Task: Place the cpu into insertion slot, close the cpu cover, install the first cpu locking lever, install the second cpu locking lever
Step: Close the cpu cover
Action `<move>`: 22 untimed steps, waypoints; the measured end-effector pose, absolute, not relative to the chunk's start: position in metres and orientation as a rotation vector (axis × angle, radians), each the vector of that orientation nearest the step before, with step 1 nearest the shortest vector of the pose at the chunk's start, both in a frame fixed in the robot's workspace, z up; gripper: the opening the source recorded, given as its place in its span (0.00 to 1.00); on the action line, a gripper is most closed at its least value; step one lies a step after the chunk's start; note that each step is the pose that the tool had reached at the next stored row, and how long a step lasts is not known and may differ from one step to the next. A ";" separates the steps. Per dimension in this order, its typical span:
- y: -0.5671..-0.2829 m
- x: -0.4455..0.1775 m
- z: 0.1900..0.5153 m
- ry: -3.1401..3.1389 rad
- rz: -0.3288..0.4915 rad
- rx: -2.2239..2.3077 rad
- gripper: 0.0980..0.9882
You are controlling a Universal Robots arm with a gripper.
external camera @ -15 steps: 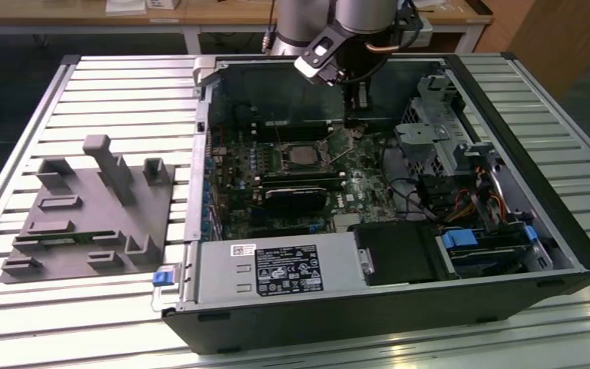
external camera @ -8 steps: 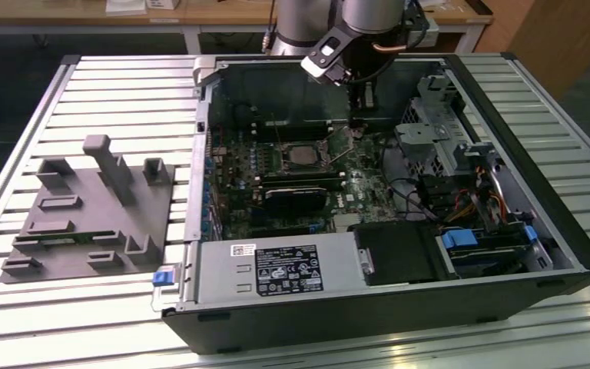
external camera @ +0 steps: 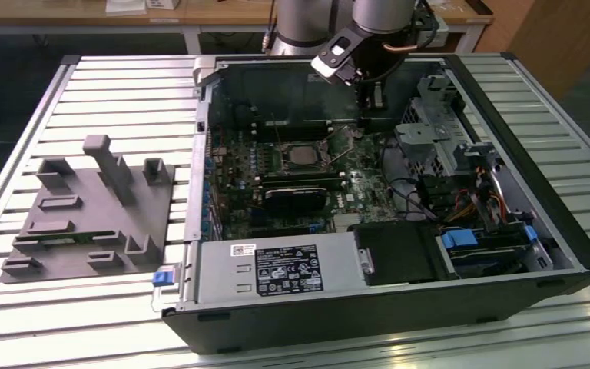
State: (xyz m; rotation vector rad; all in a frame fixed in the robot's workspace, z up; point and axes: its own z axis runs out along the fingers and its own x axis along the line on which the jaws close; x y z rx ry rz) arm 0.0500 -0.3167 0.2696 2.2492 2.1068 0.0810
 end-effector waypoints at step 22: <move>-0.317 0.052 0.254 2.107 0.080 2.249 0.01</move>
